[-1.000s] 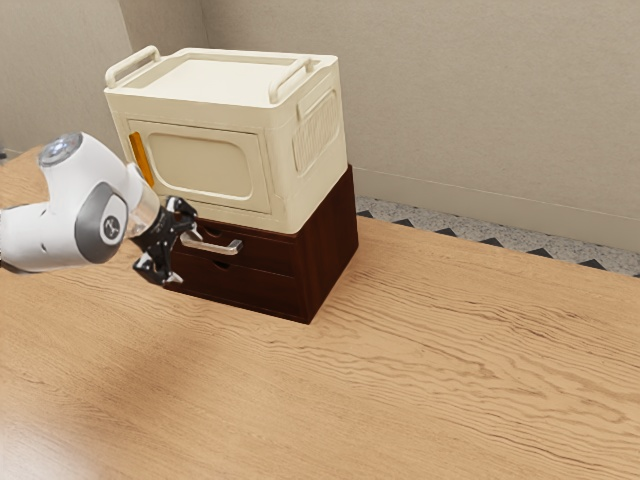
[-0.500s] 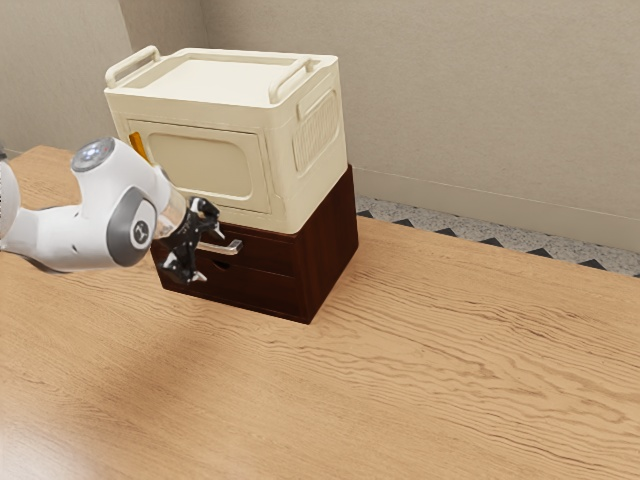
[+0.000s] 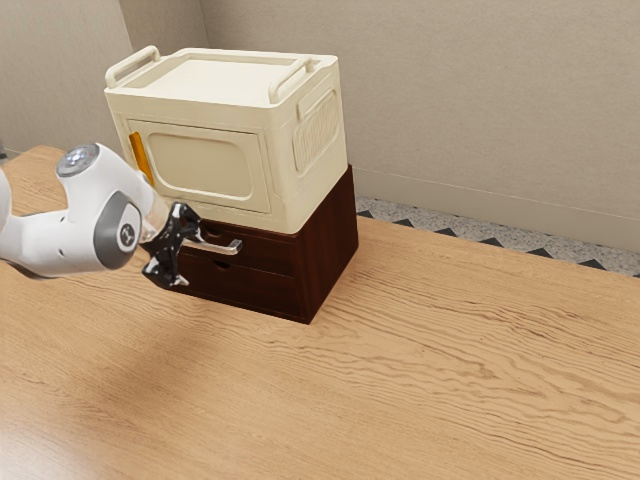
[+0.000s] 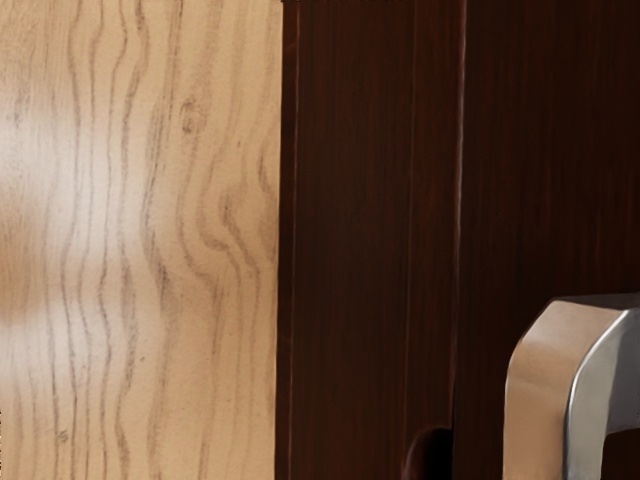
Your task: Pull the drawer handle with one arm to open the drawer
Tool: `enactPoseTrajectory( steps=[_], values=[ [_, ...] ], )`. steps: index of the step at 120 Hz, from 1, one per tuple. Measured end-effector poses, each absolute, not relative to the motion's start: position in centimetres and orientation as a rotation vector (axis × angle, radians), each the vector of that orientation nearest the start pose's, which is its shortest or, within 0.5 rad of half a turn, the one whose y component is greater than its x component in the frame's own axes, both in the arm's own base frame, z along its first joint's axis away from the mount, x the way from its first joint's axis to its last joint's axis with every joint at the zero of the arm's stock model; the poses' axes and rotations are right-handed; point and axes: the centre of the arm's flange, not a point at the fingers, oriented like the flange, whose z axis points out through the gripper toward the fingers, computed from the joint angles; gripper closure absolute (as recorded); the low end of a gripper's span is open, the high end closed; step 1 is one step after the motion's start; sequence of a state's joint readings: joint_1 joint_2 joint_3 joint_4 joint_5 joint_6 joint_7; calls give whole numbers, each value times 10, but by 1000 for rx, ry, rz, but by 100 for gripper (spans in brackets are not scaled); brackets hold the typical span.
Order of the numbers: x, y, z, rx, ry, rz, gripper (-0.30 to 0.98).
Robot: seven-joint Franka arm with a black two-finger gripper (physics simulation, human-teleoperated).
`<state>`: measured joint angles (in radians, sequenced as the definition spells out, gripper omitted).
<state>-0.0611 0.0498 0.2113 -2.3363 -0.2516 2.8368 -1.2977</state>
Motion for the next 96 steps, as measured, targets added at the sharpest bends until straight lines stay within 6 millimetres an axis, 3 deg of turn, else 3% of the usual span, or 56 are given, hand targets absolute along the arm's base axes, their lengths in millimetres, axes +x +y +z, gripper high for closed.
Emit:
enactPoseTrajectory(
  steps=[41, 77, 96],
  values=[
    [527, 111, 368, 2030, 1956, 398, 20],
    [487, 118, 376, 2131, 1877, 299, 21],
    [465, 122, 368, 2180, 1858, 244, 21]
  ],
)
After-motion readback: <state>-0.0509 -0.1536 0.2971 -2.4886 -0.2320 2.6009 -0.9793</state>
